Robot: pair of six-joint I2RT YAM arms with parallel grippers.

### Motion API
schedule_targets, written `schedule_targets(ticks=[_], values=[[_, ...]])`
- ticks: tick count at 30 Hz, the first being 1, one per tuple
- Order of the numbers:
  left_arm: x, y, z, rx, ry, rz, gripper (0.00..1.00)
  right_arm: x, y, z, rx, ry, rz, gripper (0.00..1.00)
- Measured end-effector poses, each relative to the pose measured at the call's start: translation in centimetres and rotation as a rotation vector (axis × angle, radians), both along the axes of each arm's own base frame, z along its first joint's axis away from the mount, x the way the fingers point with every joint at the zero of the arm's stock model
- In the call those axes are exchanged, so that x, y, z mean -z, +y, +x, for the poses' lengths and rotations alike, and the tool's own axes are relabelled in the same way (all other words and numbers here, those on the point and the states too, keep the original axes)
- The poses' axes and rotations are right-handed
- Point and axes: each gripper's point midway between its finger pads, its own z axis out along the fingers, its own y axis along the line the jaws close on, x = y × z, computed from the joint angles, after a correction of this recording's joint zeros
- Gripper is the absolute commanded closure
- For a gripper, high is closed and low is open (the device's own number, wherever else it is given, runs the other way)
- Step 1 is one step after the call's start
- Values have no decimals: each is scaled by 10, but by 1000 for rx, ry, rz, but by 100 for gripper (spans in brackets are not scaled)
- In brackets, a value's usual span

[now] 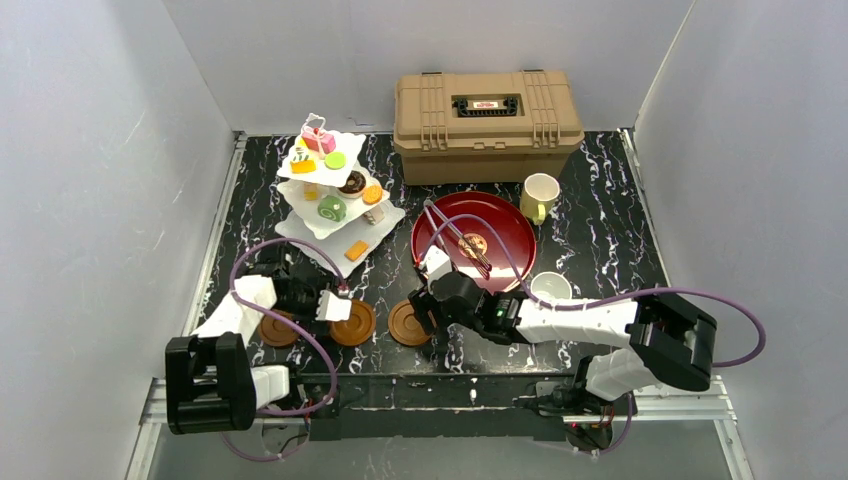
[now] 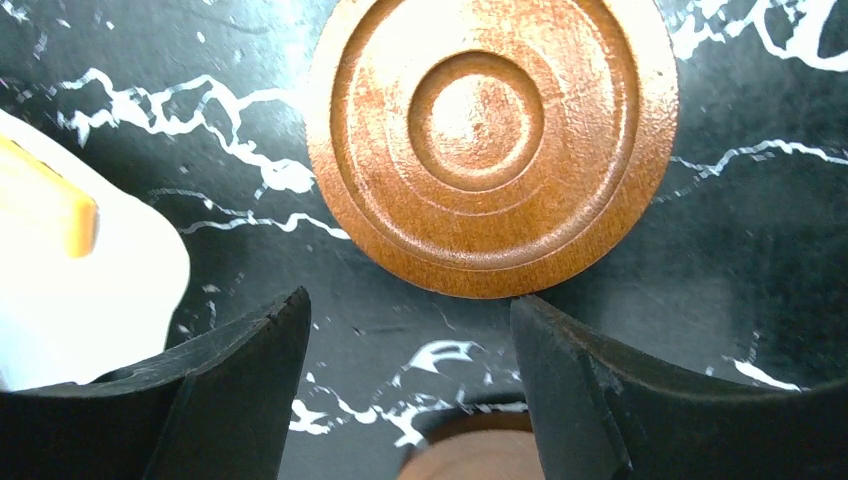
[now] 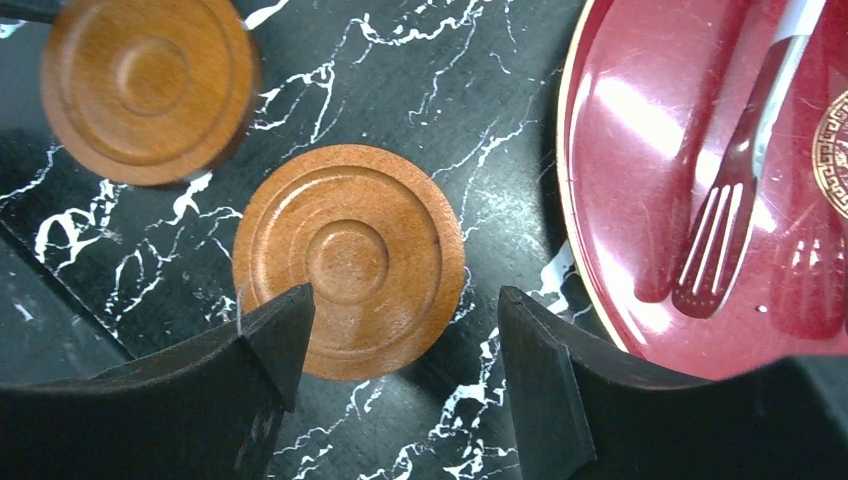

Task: Serve the afternoon tea
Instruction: Adjust the coaster at the center of the board, then pick up the cup at the center of the board.

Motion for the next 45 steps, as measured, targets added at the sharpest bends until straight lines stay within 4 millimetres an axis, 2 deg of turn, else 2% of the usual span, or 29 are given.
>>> schedule_targets(ticks=[4, 6, 10, 12, 13, 15, 18, 19, 21, 23, 28, 33, 35, 40, 45], values=[[0, -16, 9, 18, -18, -8, 28, -1, 5, -3, -4, 8, 22, 20], [-1, -23, 11, 22, -23, -11, 28, 1, 5, -3, 2, 12, 18, 13], [-4, -20, 16, -35, 11, 18, 27, 0, -6, 3, 48, -11, -12, 2], [-17, -15, 26, -72, 27, 32, 22, -4, -16, 10, 85, -26, -38, 2], [-26, -13, 32, -90, 28, 34, 15, -8, -21, 17, 112, -31, -47, 1], [-51, -4, 50, -148, 31, 28, 4, -23, -35, 43, 204, -37, -55, 2], [-83, 16, 68, -253, 28, 14, 2, -55, -64, 97, 386, -60, -33, 2], [-91, 22, 68, -284, 32, 9, 2, -67, -79, 119, 461, -73, -23, 3], [-99, 30, 64, -332, 44, -2, 2, -80, -105, 143, 559, -91, -20, 8], [-104, 31, 53, -374, 69, -10, 2, -86, -132, 160, 637, -96, -39, 10], [-120, 28, 33, -477, 127, -35, 2, -79, -197, 180, 772, -78, -129, 11], [-131, 31, 38, -620, 212, -47, 2, -74, -245, 195, 863, -72, -187, 14], [-133, 31, 39, -668, 240, -52, 2, -69, -250, 202, 871, -63, -214, 15], [-138, 32, 39, -756, 275, -64, 2, -52, -250, 220, 863, -29, -248, 18], [-140, 38, 40, -837, 272, -54, 2, -42, -251, 234, 865, -12, -255, 27]])
